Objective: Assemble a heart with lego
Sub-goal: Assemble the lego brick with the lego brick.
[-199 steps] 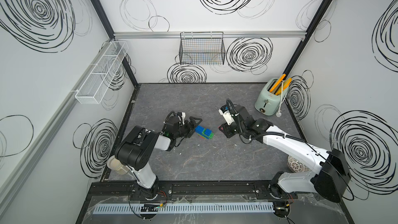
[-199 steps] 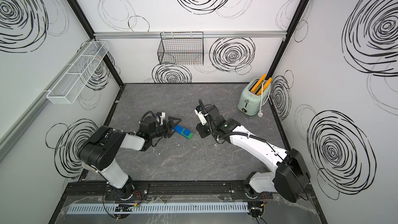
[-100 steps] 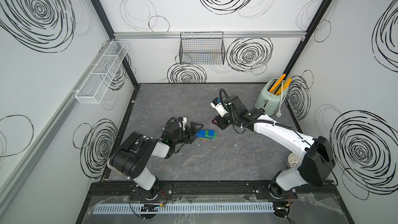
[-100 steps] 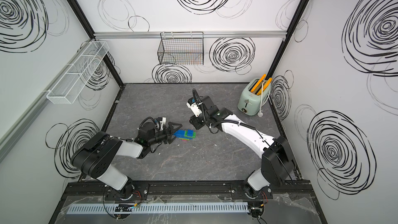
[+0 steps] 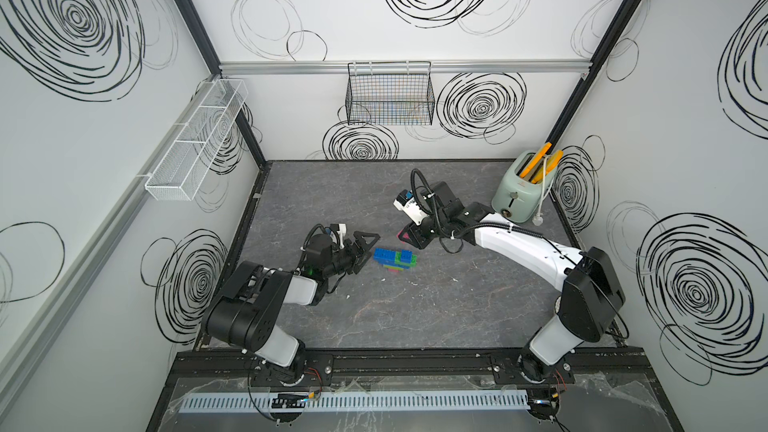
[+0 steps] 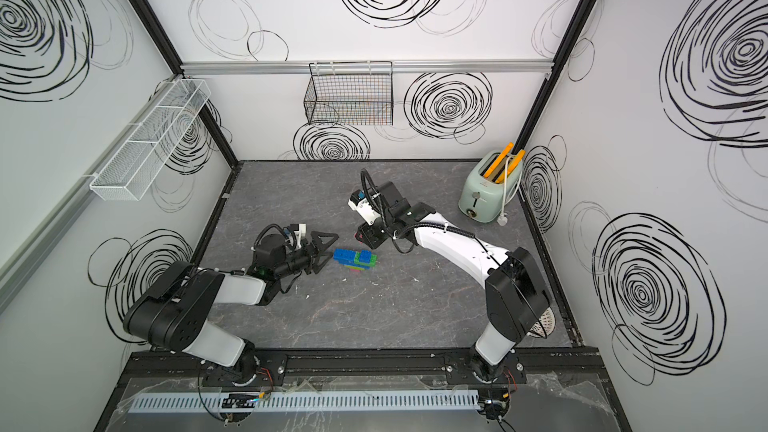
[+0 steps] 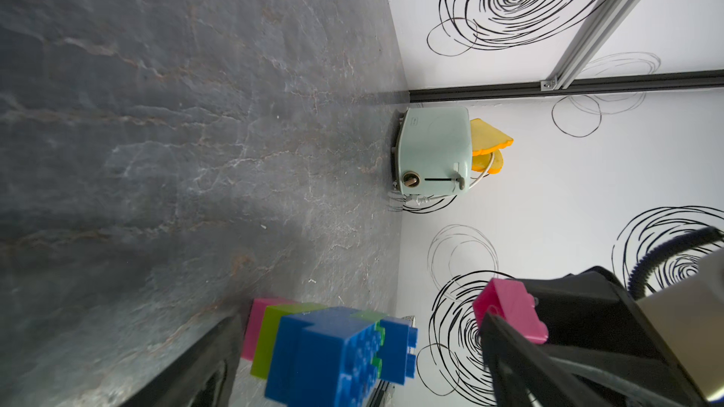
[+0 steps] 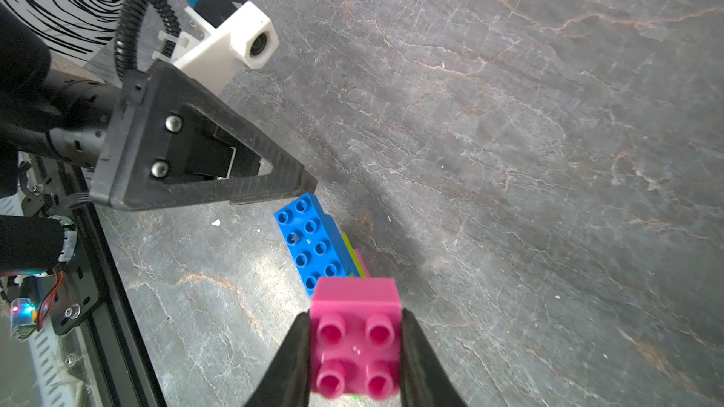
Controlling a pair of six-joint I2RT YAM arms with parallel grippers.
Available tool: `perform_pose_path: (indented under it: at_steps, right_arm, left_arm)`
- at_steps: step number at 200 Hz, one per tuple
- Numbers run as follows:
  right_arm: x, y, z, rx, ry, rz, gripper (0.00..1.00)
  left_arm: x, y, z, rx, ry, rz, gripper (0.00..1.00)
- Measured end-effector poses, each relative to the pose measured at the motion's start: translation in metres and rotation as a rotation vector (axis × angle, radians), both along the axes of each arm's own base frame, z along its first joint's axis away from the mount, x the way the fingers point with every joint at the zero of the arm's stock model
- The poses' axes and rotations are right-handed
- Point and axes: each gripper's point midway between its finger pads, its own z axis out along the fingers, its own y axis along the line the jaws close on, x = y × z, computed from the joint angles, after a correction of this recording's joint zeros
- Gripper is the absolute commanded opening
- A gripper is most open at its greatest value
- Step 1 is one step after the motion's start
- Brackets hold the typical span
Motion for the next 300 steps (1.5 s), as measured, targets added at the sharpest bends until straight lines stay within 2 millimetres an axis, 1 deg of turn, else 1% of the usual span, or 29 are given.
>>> perform_pose_path:
  at_steps: [29, 43, 80, 101, 110, 132, 157, 193, 216, 237, 267, 300]
  right_arm:
    - [0.0, 0.005, -0.001, 0.002, 0.002, 0.017, 0.27]
    - [0.0, 0.008, 0.0, 0.004, 0.0, 0.025, 0.27]
    - [-0.001, 0.013, 0.001, 0.006, -0.006, 0.043, 0.26]
    - [-0.002, 0.014, 0.0, 0.005, -0.005, 0.05, 0.26]
    - [-0.002, 0.015, 0.0, 0.005, -0.004, 0.053, 0.26]
    - [-0.003, 0.016, -0.001, 0.006, -0.002, 0.057, 0.26]
    - [-0.004, 0.017, -0.003, 0.0, -0.004, 0.069, 0.26]
    - [-0.012, 0.025, -0.012, -0.023, 0.006, 0.106, 0.26]
    - [-0.018, 0.03, -0.02, -0.047, 0.017, 0.134, 0.25]
    - [-0.021, 0.03, -0.028, -0.073, 0.019, 0.156, 0.25]
    - [-0.021, 0.029, -0.035, -0.107, 0.006, 0.174, 0.25]
    - [-0.017, 0.03, -0.034, -0.119, -0.021, 0.191, 0.24]
  left_arm:
    - [-0.005, 0.001, -0.007, 0.001, 0.022, -0.005, 0.94]
    - [-0.005, 0.001, -0.006, -0.003, 0.019, -0.007, 0.9]
    - [-0.006, -0.001, -0.006, -0.022, 0.015, -0.016, 0.75]
    - [-0.006, -0.002, -0.009, -0.031, 0.023, -0.02, 0.71]
    - [-0.006, -0.002, -0.011, -0.037, 0.028, -0.022, 0.68]
    - [-0.007, -0.003, -0.014, -0.051, 0.044, -0.024, 0.56]
    - [-0.008, -0.004, -0.014, -0.064, 0.043, -0.028, 0.46]
    - [-0.007, -0.005, -0.012, -0.073, 0.034, -0.03, 0.42]
    - [-0.007, -0.005, -0.013, -0.076, 0.036, -0.031, 0.37]
    - [-0.007, -0.006, -0.013, -0.08, 0.034, -0.032, 0.3]
    - [-0.006, -0.006, -0.01, -0.087, 0.019, -0.037, 0.25]
    - [-0.007, -0.007, -0.009, -0.089, 0.014, -0.041, 0.22]
